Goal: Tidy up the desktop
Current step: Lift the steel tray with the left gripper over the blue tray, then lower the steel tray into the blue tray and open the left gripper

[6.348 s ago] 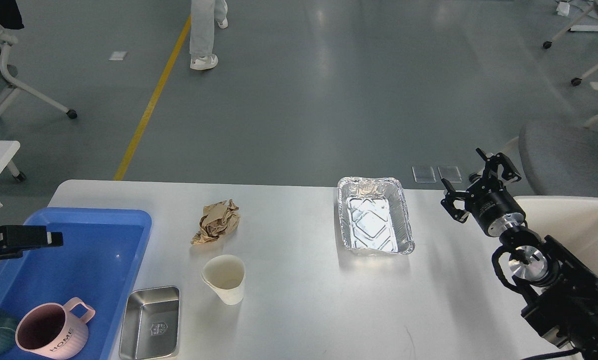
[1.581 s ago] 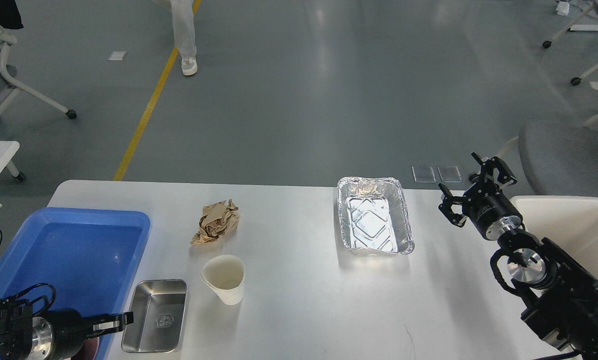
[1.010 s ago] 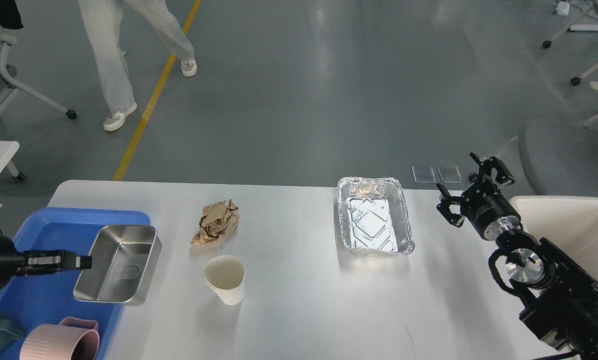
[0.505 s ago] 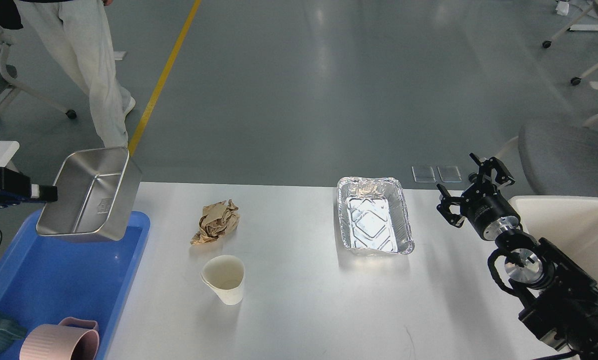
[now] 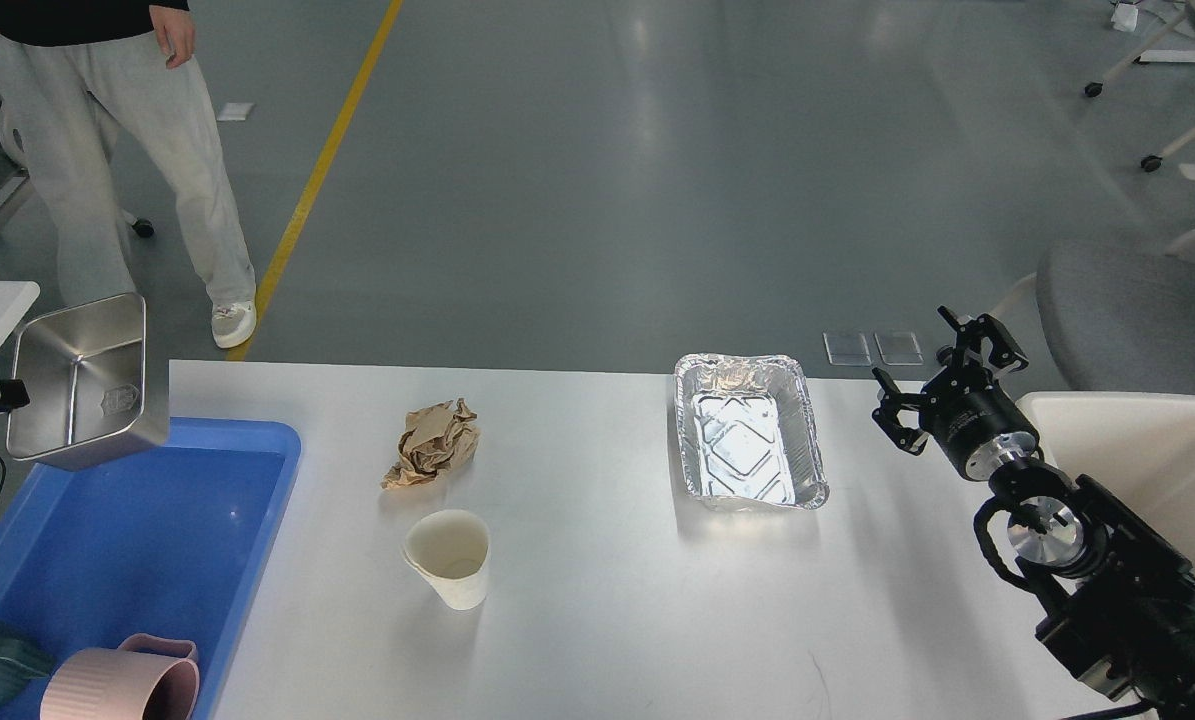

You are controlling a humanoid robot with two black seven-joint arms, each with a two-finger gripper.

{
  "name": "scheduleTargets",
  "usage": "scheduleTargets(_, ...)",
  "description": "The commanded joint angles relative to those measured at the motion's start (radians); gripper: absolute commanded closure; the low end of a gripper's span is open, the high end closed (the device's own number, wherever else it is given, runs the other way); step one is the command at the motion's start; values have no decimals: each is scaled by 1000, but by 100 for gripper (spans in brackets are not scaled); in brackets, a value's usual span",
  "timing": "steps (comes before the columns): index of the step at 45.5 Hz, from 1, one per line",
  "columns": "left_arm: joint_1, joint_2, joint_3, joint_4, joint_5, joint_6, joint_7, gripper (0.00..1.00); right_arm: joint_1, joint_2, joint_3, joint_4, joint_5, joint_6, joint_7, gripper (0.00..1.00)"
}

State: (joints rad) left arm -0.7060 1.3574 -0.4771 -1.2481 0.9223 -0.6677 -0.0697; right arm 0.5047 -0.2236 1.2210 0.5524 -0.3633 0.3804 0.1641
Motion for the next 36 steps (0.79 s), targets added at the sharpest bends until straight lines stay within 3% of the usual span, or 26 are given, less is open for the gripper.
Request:
scheduleTargets(1, 10, -75, 54, 93, 1, 49, -4, 100, 0, -2, 0, 0, 0, 0, 0, 0)
scheduleTargets(19, 65, -299, 68, 400, 7, 109, 10, 100, -9, -7, -1, -2, 0, 0, 0, 0)
scheduleTargets(36, 140, -477, 83, 587, 17, 203, -4, 100, -17, -8, -32, 0, 0, 0, 0, 0)
